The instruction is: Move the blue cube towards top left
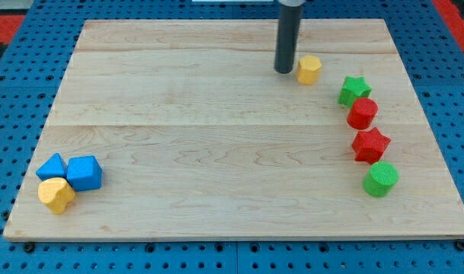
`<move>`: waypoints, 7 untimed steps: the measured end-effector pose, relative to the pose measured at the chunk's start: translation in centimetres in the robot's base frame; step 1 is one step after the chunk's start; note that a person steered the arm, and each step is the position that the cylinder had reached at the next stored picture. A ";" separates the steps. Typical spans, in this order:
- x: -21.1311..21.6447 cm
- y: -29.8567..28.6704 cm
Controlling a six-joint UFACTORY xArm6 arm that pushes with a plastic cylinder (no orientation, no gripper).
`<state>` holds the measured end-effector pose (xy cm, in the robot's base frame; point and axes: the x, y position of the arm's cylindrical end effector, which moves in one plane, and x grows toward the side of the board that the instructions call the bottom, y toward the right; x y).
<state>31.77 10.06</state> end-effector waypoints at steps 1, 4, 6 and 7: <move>0.0 4.6; -2.4 -4.7; 2.4 -25.5; 7.8 -34.2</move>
<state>39.61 -24.16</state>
